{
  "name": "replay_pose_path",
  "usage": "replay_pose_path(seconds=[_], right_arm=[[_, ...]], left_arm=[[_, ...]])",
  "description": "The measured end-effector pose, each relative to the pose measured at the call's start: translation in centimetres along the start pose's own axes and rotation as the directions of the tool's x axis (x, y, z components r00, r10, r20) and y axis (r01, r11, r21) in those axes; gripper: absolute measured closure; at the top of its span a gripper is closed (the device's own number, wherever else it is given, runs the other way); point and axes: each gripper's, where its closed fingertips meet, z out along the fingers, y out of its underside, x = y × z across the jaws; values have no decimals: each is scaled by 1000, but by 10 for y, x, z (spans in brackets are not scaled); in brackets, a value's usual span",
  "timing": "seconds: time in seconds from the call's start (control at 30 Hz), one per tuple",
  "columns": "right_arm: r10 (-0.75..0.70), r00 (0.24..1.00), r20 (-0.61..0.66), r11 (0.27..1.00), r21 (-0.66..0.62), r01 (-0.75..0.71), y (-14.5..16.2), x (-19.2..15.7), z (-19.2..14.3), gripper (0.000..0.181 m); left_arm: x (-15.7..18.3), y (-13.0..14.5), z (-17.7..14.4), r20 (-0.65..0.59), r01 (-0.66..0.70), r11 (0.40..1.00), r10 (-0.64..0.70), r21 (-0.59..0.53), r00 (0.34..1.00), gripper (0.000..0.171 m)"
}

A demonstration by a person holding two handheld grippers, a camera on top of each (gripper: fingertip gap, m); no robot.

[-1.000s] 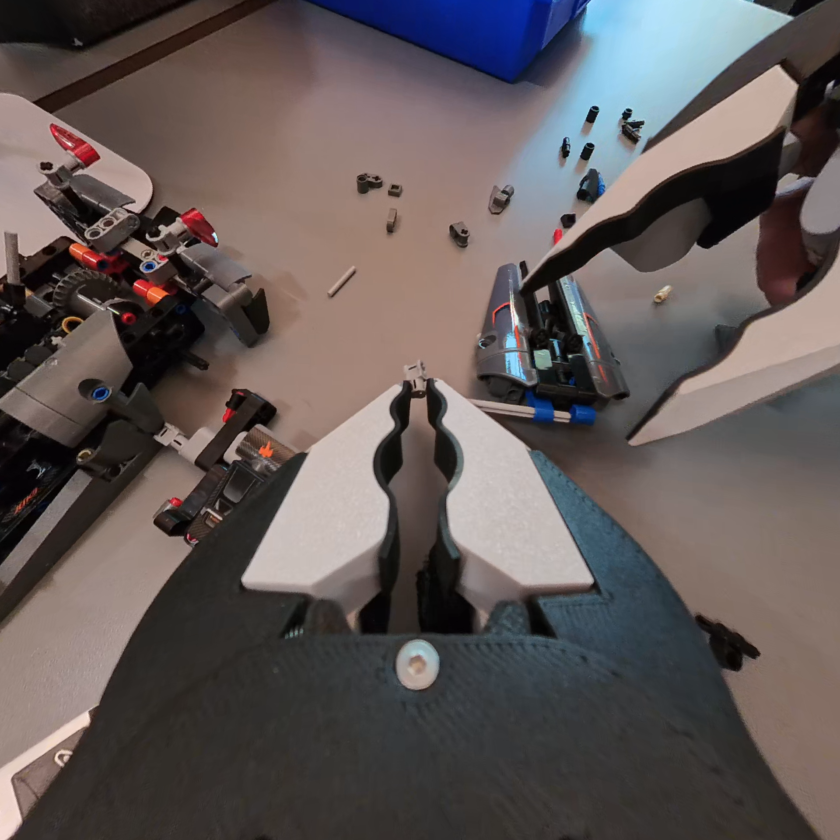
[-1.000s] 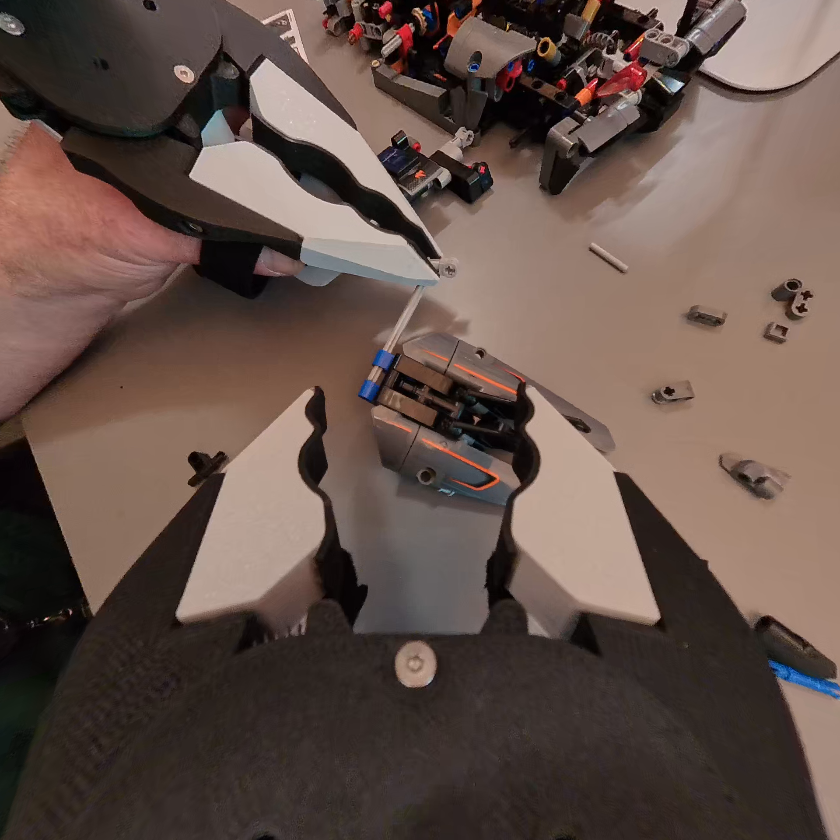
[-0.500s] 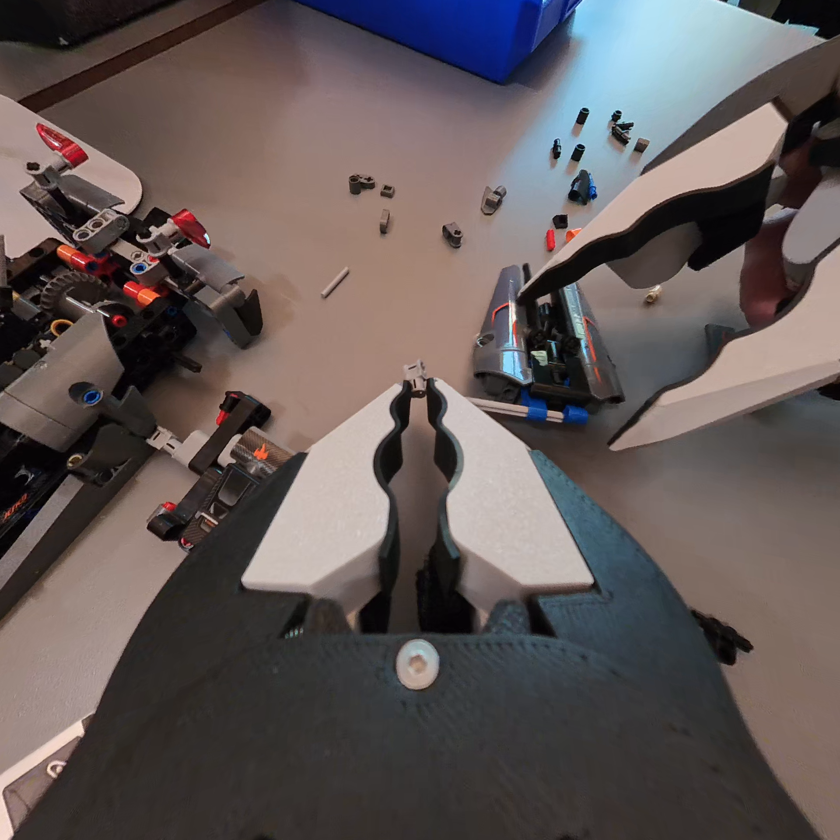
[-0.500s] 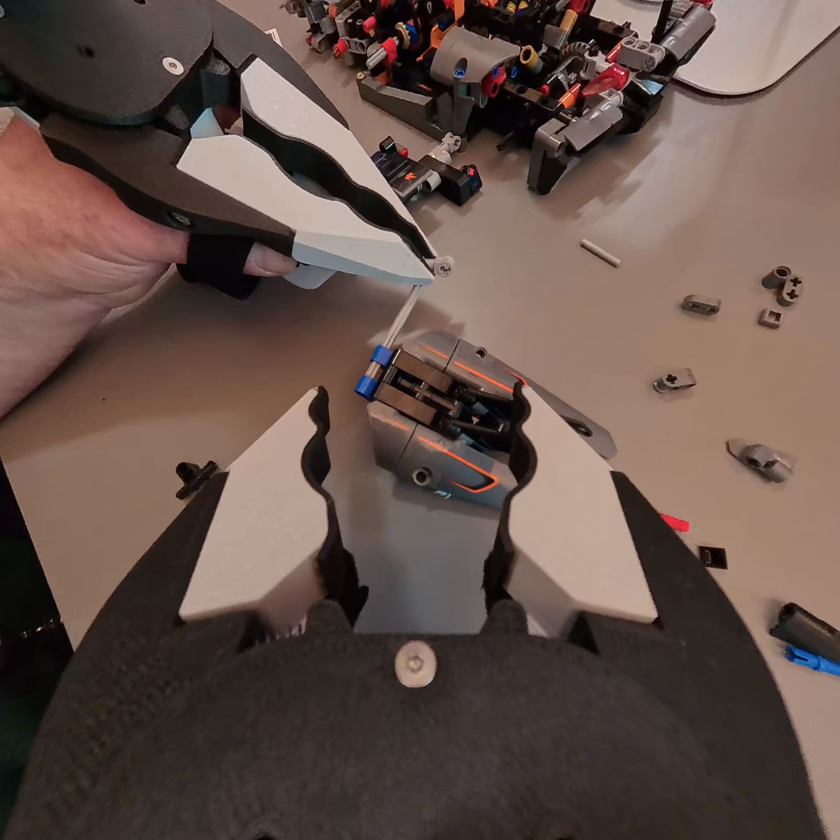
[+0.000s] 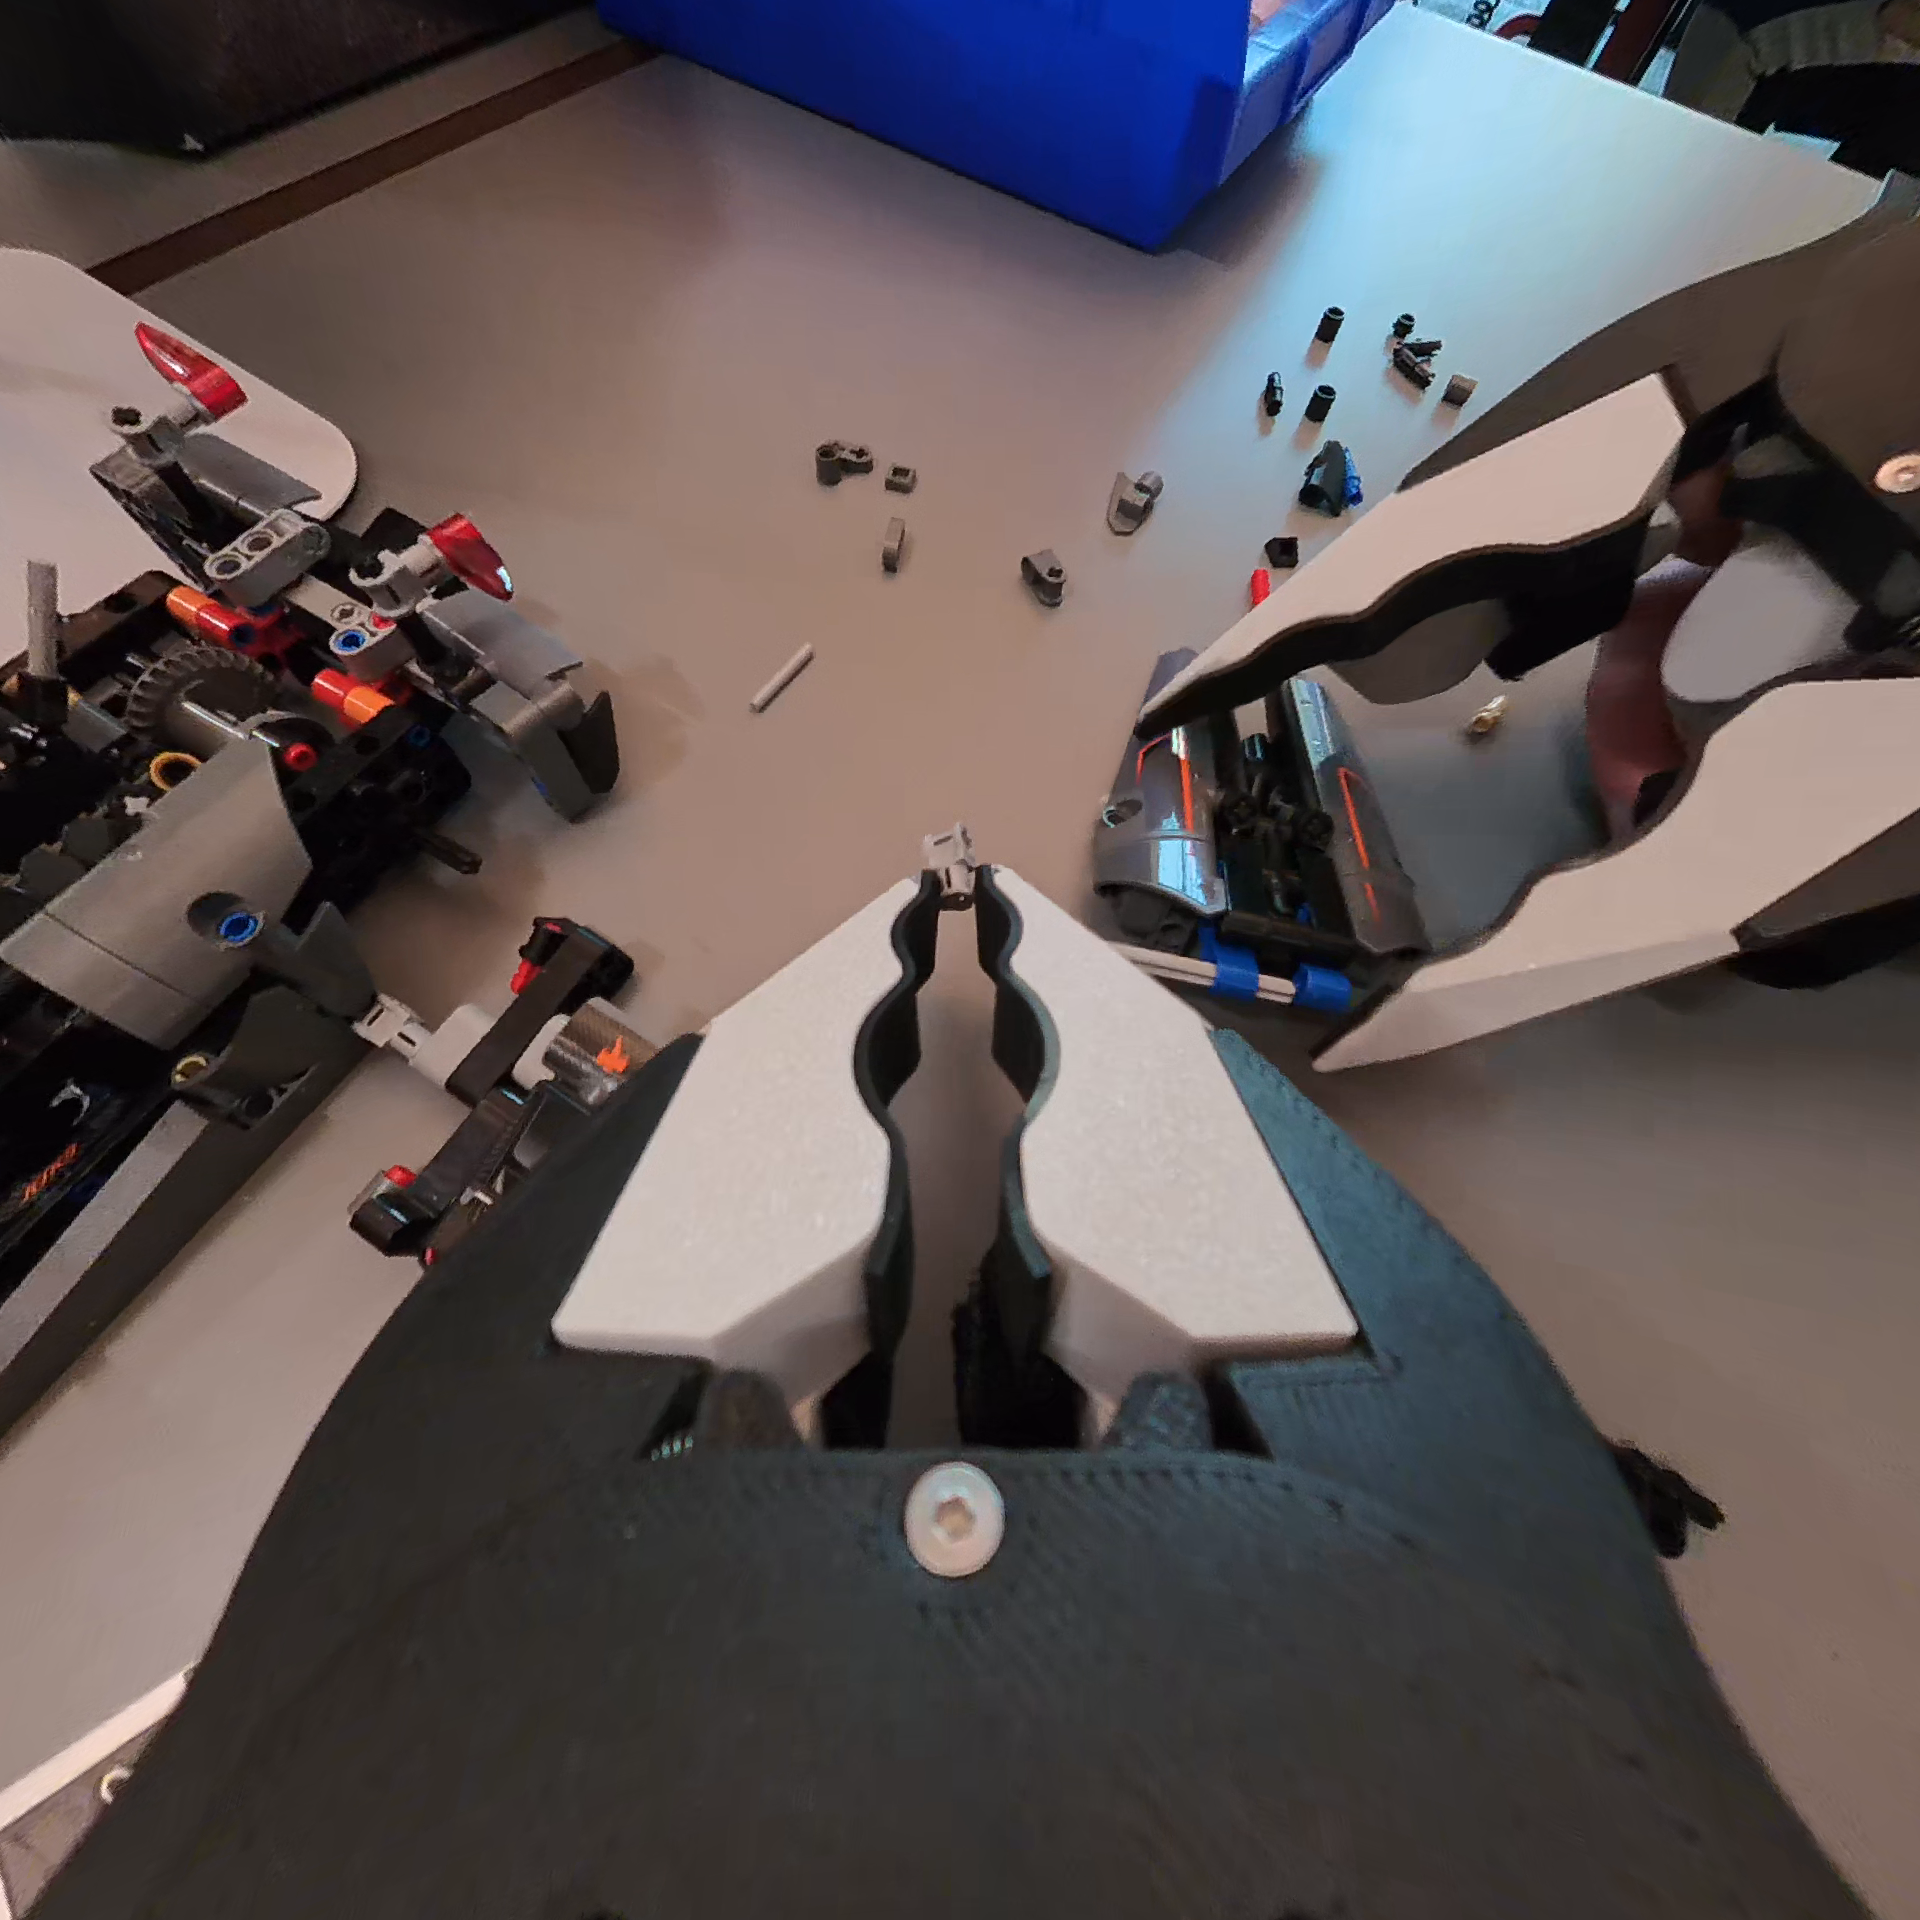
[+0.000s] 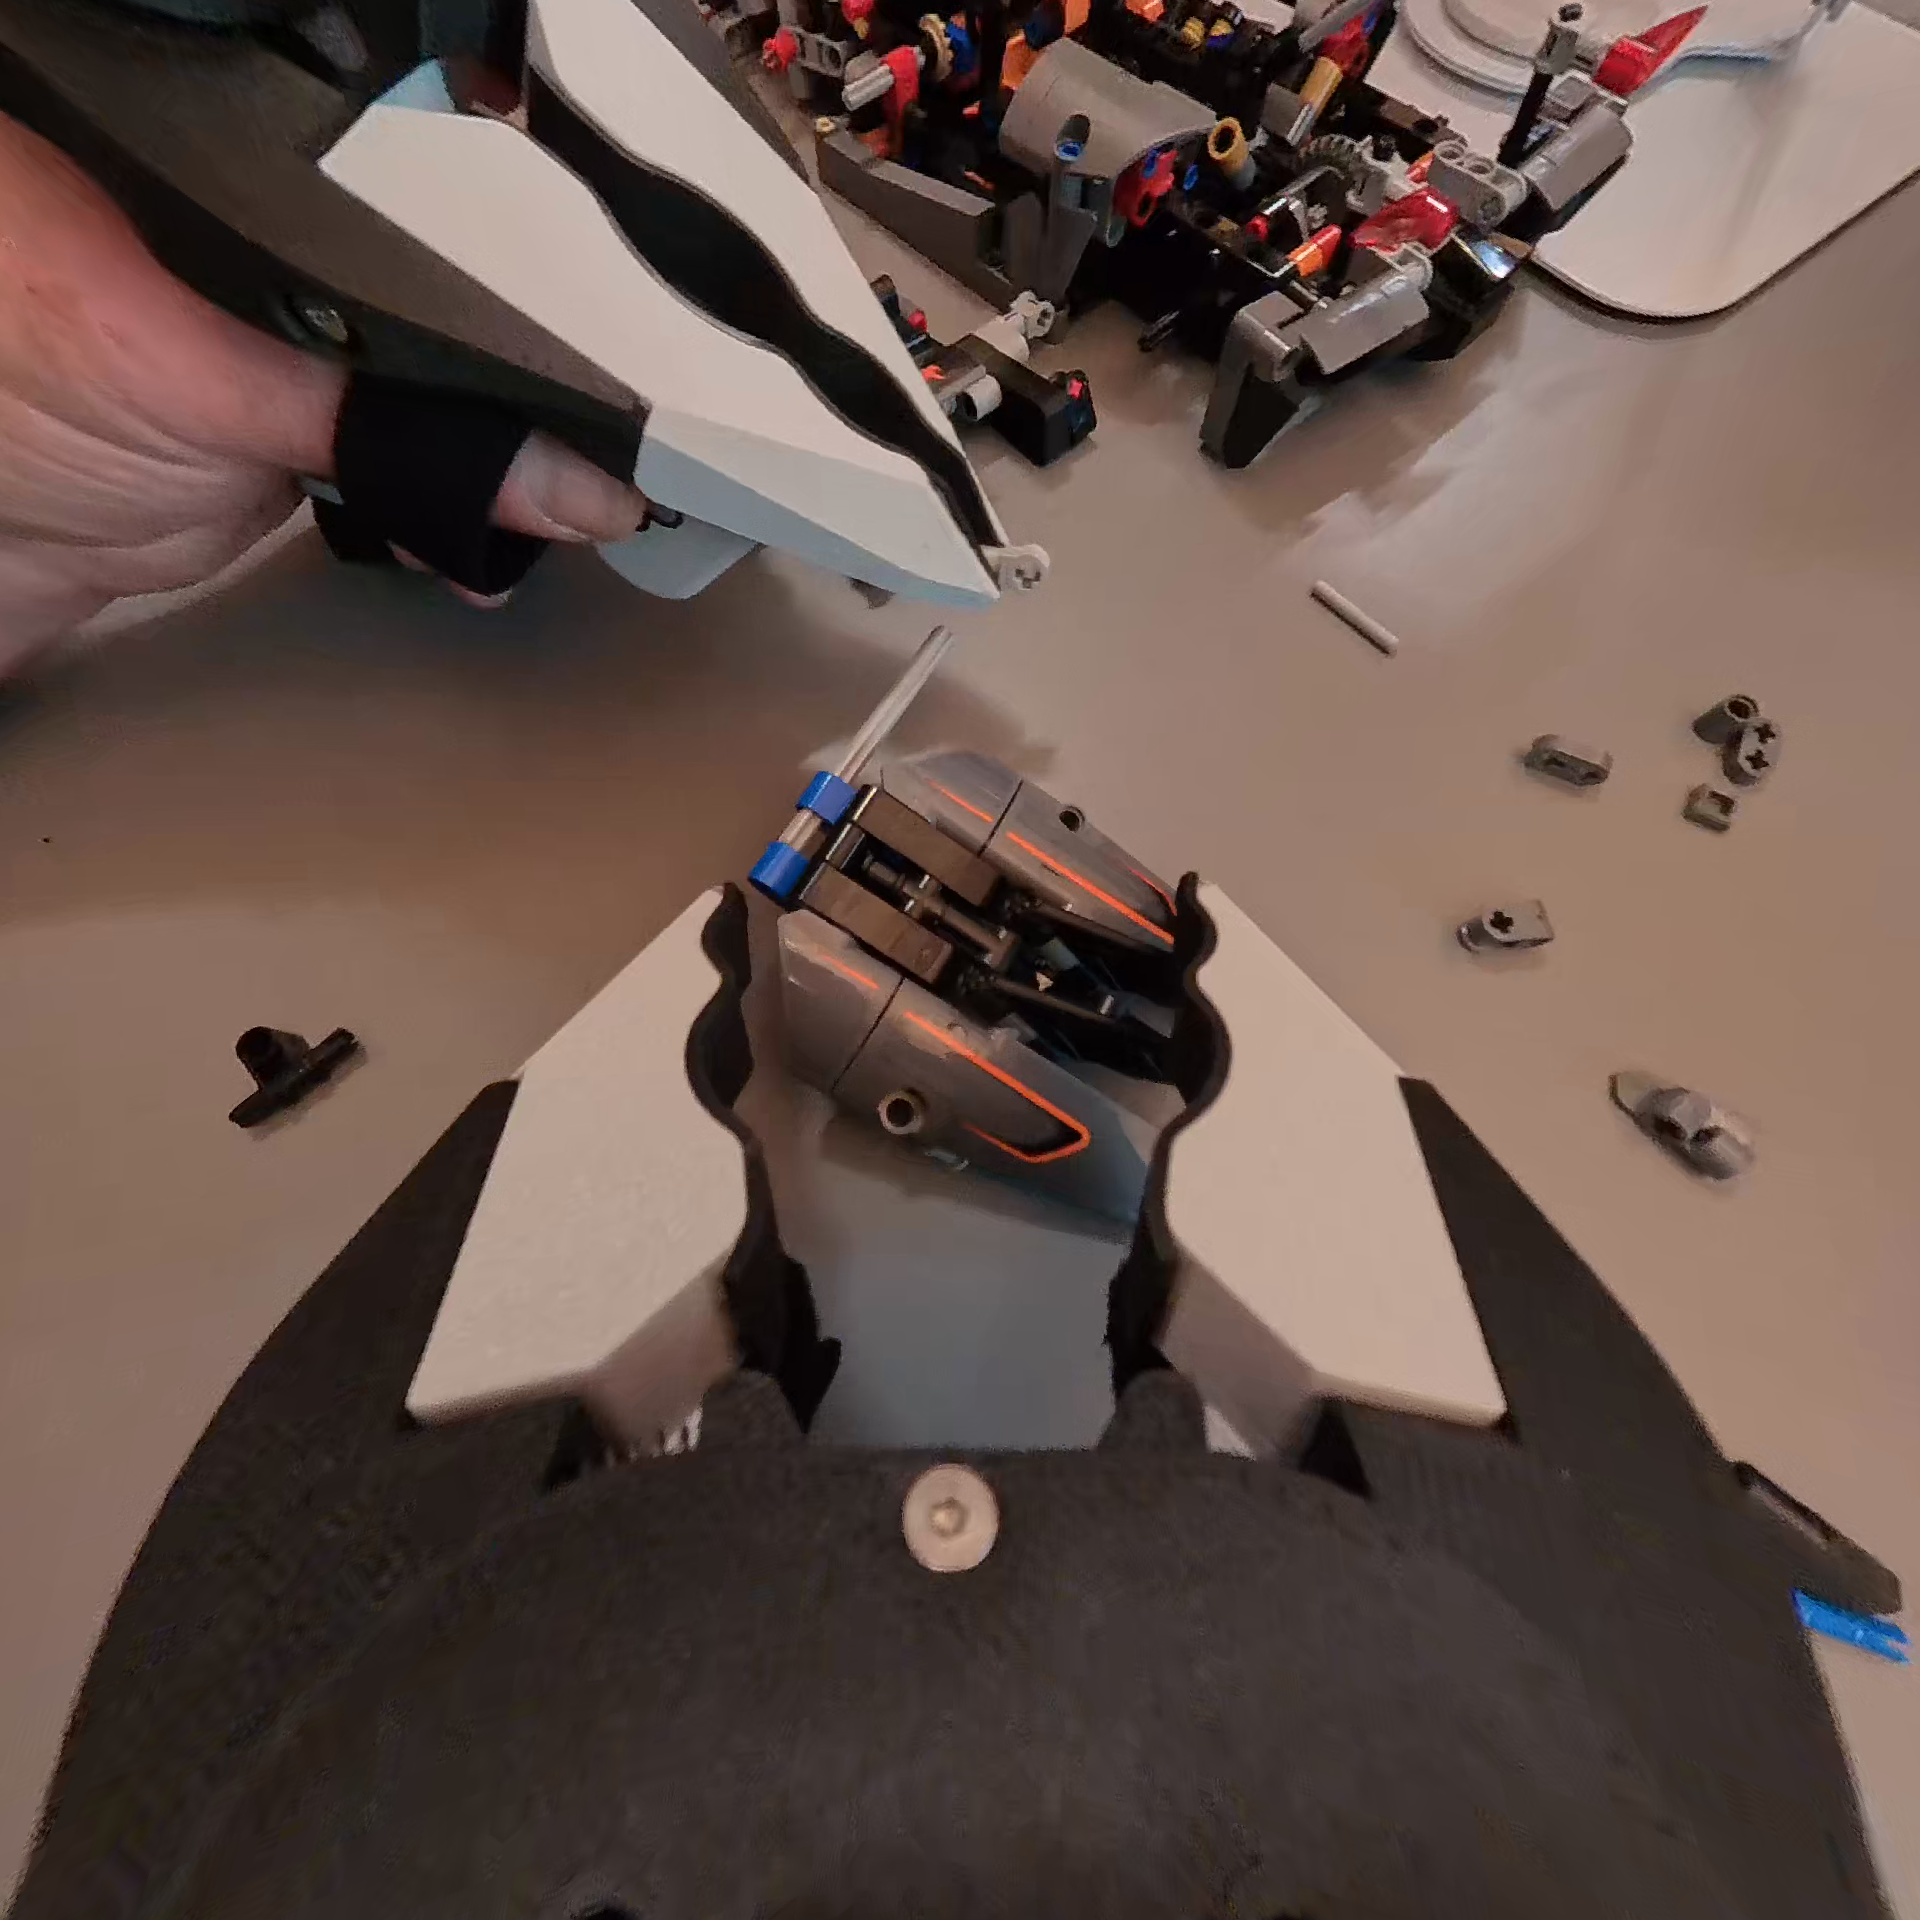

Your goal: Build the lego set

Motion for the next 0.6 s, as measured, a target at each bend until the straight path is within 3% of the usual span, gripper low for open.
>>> replay_pose_path(seconds=[0.6], right_arm=[[1,1000,19,1000,16,-2,-1,4,-2,100]], left_arm=[[-4,-3,4,-5,23,1000,-23,4,1000,167]])
